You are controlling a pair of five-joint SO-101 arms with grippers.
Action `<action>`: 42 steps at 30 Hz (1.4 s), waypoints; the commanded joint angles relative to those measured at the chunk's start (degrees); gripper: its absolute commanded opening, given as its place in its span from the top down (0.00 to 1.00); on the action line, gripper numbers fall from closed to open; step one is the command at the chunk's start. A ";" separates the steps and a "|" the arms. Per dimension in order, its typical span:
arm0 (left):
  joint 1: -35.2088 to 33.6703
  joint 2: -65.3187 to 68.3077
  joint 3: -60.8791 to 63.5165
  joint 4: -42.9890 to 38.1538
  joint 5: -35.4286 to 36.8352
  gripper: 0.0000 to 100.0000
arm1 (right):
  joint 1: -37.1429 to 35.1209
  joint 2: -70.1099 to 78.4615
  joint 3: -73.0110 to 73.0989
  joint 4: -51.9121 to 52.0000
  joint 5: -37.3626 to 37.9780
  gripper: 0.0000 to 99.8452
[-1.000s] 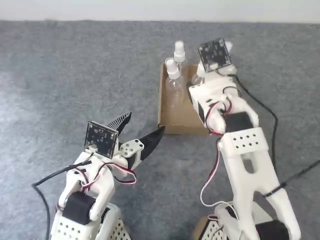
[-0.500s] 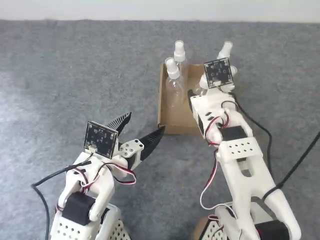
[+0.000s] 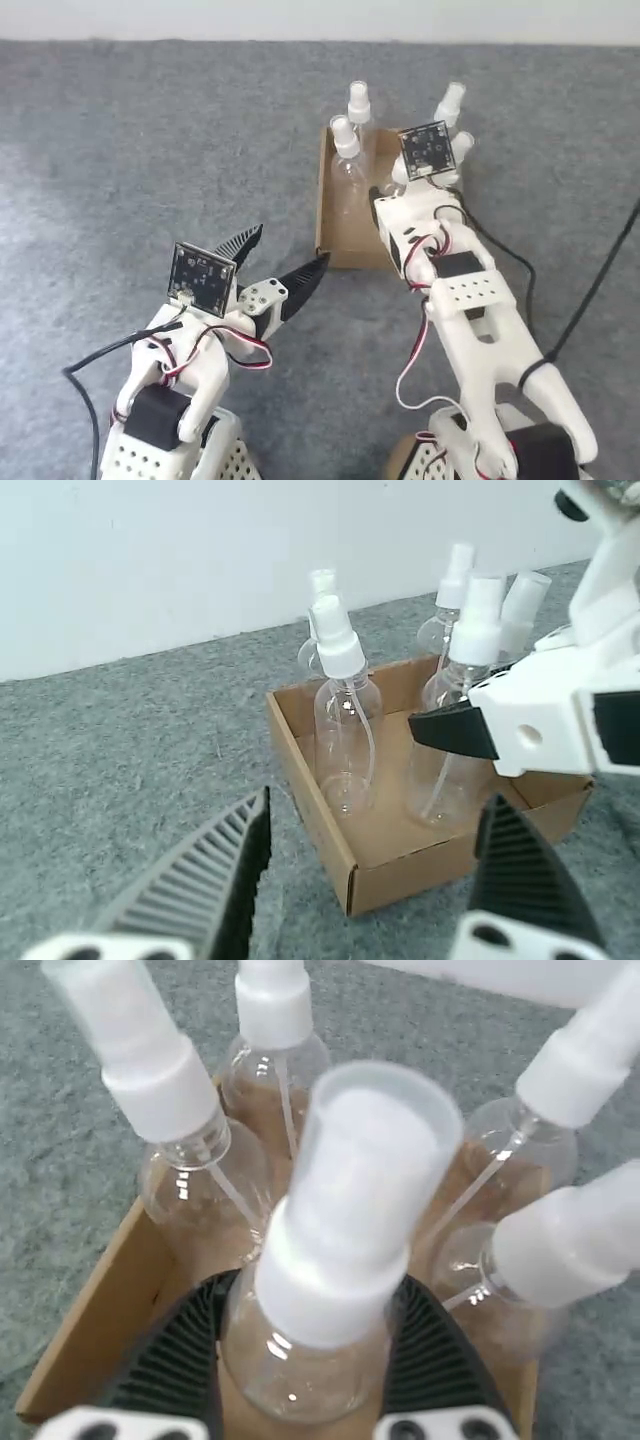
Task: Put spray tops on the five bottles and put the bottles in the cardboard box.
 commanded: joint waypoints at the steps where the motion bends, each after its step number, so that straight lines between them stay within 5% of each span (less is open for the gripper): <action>1: -0.09 -0.18 -0.31 -1.58 -0.18 0.69 | 0.84 -0.31 -0.44 -1.45 -0.35 0.99; 32: -0.18 -0.26 -0.31 -1.49 -0.18 0.69 | -1.01 3.21 0.26 -1.36 -0.09 0.99; 42: -0.18 -0.26 -0.31 -1.58 -0.18 0.69 | -3.30 3.21 0.18 -0.22 -0.09 0.80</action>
